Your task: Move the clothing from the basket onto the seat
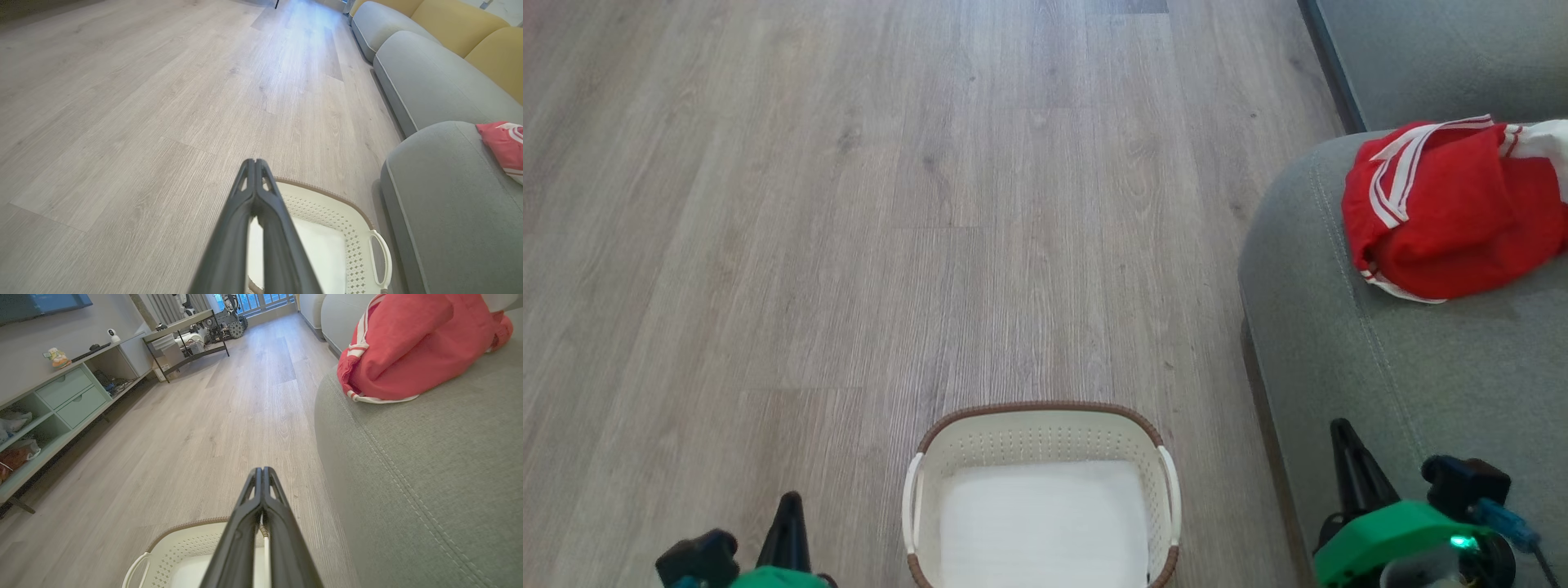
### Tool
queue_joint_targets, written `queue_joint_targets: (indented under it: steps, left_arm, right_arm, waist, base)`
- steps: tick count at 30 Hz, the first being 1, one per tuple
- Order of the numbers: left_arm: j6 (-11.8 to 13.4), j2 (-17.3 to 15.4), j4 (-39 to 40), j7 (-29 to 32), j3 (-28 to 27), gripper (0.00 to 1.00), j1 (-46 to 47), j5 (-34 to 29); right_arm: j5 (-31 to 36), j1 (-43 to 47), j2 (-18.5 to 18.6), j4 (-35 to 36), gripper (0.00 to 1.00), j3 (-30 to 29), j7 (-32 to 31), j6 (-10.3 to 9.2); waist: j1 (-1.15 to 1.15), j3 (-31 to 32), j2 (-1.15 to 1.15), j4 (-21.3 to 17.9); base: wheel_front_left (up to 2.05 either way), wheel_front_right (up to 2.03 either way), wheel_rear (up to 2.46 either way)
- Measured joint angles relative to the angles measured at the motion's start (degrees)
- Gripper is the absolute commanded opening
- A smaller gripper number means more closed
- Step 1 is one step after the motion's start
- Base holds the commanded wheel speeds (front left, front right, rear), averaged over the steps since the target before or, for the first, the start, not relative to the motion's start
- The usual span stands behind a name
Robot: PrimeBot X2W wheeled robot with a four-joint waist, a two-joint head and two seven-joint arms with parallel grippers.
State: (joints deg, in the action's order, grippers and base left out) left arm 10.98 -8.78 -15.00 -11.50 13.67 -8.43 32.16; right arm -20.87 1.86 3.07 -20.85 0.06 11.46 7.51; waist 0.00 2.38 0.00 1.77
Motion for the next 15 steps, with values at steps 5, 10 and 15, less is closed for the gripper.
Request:
queue_joint_targets:
  steps: [5, 10, 15]
  left_arm:
    - [-0.98, 0.13, -0.04, 0.90, -1.26, 0.00, 0.31, 2.86]
    - [-1.74, 0.34, -0.09, 1.64, -1.67, 0.00, 1.46, 5.59]
    - [-2.48, 0.58, -0.10, 2.42, -2.55, 0.00, 1.54, 8.37]
  right_arm:
    - [-3.27, -0.05, -0.01, 0.21, 0.00, -0.25, -0.71, 0.00]
    - [-6.50, -0.07, -0.01, 0.26, 0.00, -0.71, -1.40, 0.00]
    - [-9.81, -0.15, -0.02, 0.55, 0.00, -1.18, -2.19, 0.00]
  waist:
    - [0.00, -0.12, 0.00, -0.08]
    - [0.00, -0.24, 0.00, -0.16]
    - [0.00, -0.36, 0.00, -0.24]
  base:
    - [0.00, 0.00, 0.00]
    - [0.00, 0.00, 0.00]
    - [0.00, 0.00, 0.00]
